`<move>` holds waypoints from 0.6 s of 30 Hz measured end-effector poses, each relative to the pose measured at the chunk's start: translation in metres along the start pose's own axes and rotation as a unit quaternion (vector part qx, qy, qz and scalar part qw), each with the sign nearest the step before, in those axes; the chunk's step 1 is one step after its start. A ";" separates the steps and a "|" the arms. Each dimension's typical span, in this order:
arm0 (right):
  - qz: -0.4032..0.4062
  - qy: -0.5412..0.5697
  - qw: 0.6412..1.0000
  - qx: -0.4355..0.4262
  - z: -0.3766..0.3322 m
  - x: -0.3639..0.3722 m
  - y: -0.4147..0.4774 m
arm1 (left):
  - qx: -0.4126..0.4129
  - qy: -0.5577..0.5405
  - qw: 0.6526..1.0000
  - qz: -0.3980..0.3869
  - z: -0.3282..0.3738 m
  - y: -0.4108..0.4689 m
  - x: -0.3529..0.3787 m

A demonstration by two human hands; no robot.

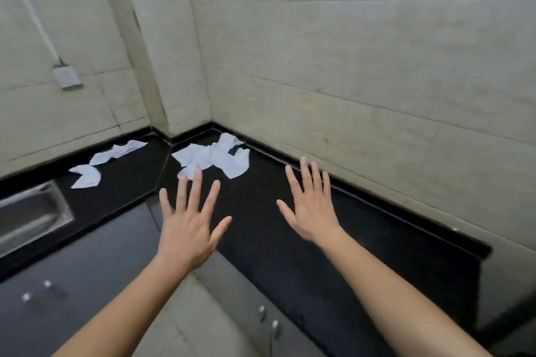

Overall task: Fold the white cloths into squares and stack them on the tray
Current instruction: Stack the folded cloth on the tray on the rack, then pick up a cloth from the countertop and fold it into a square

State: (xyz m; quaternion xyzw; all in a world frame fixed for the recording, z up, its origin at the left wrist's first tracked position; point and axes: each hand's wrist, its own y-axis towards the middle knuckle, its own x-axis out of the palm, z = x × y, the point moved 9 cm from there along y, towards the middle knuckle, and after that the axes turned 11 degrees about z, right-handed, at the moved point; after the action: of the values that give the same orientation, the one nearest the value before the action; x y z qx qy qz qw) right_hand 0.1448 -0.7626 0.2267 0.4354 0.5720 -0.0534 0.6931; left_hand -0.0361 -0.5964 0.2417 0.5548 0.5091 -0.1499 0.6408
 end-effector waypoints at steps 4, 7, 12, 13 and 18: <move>-0.018 0.032 0.997 -0.062 -0.121 0.030 0.028 | -0.073 0.018 0.997 -0.014 -0.107 -0.035 0.006; -0.022 0.052 0.993 -0.101 -0.185 0.047 0.048 | -0.113 0.036 0.992 -0.033 -0.168 -0.049 0.015; -0.041 0.069 0.986 -0.144 -0.253 0.087 0.078 | -0.174 0.049 0.982 -0.053 -0.238 -0.063 0.040; -0.044 0.074 0.985 -0.147 -0.263 0.097 0.086 | -0.181 0.050 0.980 -0.060 -0.250 -0.063 0.047; -0.053 0.097 0.981 -0.159 -0.313 0.162 0.139 | -0.207 0.064 0.972 -0.087 -0.315 -0.041 0.100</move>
State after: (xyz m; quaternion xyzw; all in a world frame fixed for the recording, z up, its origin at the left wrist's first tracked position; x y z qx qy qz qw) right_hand 0.0461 -0.3998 0.1765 0.2918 0.6597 0.0441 0.6911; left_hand -0.1765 -0.3014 0.1792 0.3714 0.6155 -0.0607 0.6925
